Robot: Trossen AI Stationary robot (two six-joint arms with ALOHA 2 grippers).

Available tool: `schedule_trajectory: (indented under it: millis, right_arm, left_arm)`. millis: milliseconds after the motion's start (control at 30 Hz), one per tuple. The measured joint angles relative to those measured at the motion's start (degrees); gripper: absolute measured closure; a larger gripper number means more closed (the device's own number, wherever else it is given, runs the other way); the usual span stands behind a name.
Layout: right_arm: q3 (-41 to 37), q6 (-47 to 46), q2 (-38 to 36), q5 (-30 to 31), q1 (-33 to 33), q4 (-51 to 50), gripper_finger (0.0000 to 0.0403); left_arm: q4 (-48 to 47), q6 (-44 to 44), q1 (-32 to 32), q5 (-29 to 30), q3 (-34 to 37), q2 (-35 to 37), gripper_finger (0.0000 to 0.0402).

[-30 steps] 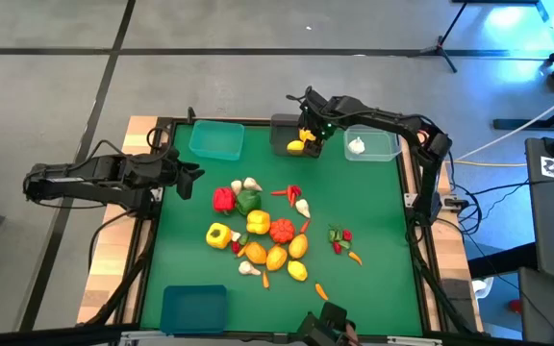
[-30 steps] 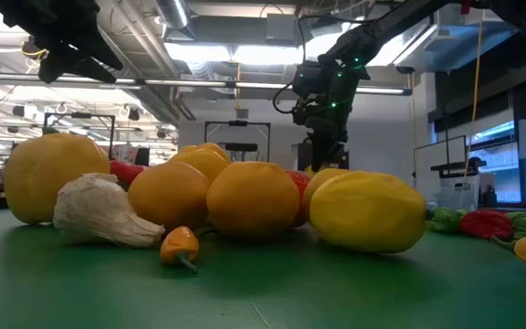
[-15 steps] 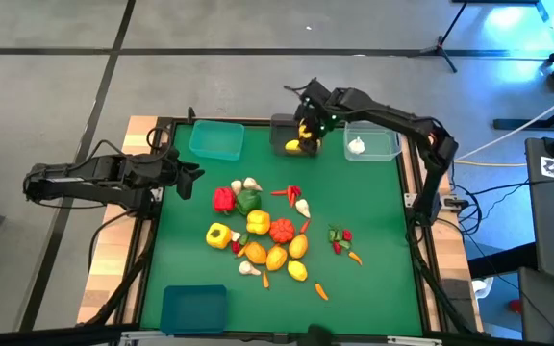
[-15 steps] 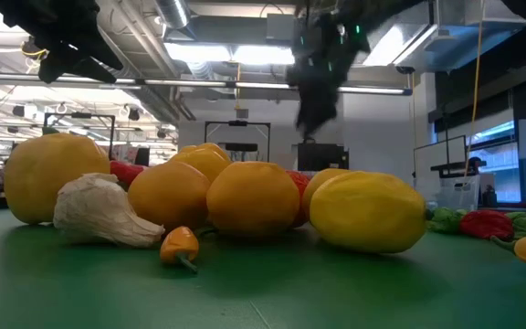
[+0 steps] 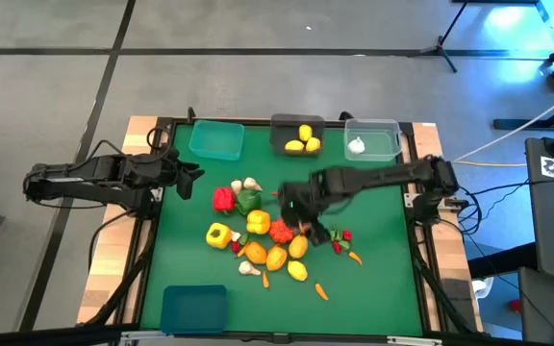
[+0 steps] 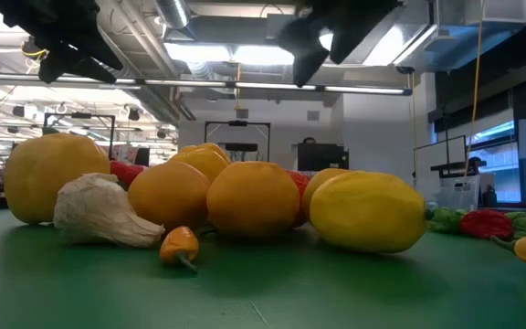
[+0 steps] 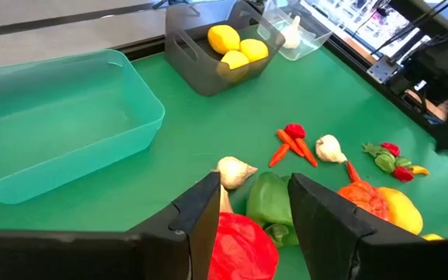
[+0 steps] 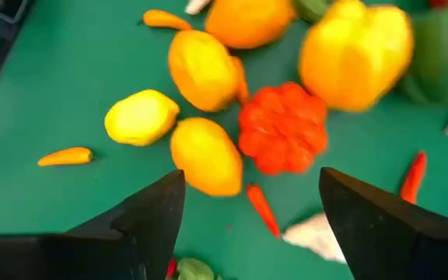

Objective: Sort produce into baskets
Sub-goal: Put the yellow lemon into the black bin

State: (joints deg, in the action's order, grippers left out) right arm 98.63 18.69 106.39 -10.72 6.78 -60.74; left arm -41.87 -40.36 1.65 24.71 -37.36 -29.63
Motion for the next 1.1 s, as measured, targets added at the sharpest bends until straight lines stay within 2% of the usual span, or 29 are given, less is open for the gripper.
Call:
schedule_trajectory:
  millis: [300, 667, 900, 1000, 1100]
  right_arm:
    - [-2.9, -0.7, 4.6, 0.8, 6.6, 4.8, 0.0111]
    - [-9.6, -0.9, 10.9, 1.9, 7.1, 10.6, 0.0111]
    - [-12.4, -3.7, 12.0, 1.0, 7.1, 14.2, 0.0113]
    - [-12.5, -3.9, 12.0, 0.9, 7.1, 14.3, 0.0130]
    - [-12.5, -3.9, 12.0, 0.7, 7.1, 14.5, 0.0166]
  left_arm:
    - [-1.7, -1.3, 0.0, -0.1, 0.0, 0.0, 0.0251]
    - [-3.3, -1.6, -0.2, -0.2, 0.0, -0.2, 0.0251]
    - [-4.3, -1.7, -0.2, -0.3, 0.0, -0.2, 0.0251]
    - [-4.3, -1.7, -0.2, -0.3, 0.0, -0.2, 0.0251]
    - [-4.3, -1.7, -0.2, -0.3, 0.0, -0.2, 0.0251]
